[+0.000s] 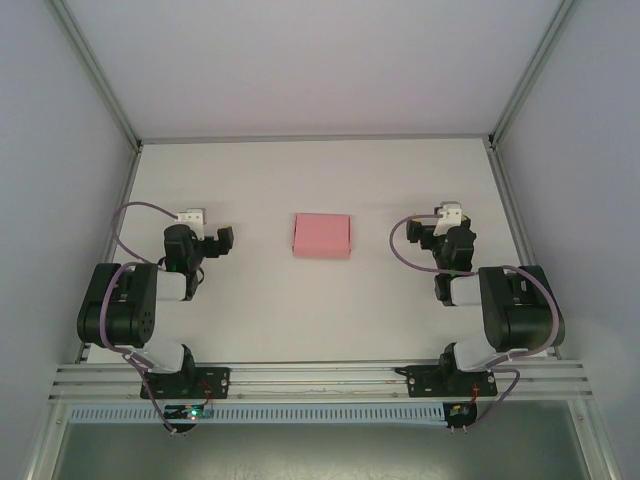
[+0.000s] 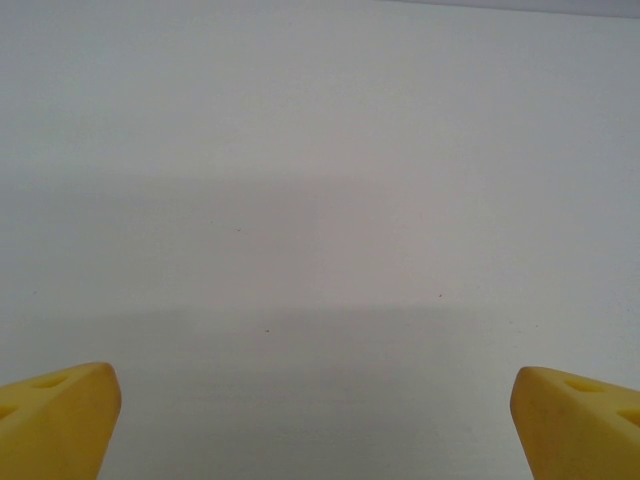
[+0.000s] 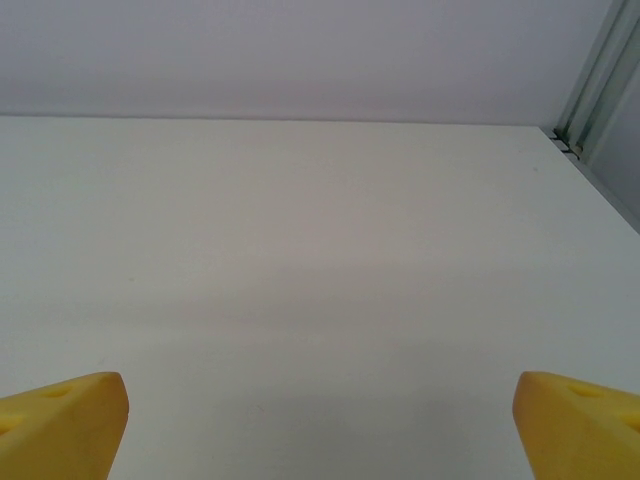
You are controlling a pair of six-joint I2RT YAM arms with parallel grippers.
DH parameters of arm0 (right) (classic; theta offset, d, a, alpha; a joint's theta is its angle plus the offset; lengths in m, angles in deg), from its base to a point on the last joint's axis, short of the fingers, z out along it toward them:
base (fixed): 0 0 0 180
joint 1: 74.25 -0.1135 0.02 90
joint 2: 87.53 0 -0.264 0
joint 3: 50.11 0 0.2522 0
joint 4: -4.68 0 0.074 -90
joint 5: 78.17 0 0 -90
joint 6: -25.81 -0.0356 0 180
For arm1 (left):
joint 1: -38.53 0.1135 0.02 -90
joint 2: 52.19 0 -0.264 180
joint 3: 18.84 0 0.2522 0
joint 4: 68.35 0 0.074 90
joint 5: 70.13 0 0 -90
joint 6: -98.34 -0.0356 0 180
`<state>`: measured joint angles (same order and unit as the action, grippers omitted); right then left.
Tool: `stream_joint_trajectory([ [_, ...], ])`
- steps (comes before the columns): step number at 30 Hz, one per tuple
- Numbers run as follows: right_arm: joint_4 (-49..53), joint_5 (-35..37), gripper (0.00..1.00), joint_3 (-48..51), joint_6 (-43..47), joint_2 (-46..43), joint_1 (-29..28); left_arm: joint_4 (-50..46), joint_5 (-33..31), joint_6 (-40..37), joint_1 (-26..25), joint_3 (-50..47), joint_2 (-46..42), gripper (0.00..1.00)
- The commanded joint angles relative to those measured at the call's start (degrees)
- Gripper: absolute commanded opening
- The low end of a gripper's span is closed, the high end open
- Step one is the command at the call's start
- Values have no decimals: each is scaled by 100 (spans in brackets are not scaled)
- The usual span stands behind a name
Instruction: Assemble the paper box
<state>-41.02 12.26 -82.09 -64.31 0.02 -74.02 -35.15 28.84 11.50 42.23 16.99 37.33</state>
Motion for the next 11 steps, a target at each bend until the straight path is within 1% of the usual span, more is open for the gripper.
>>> stream_joint_trajectory([
  [1,-75,103,98,-24,-100,-41,-23,281,-66,-147,-73,61,-30,100],
  [11,-28,124,98,-43,-85,-49,-31,267,-72,-152,-72,69,-30,100],
])
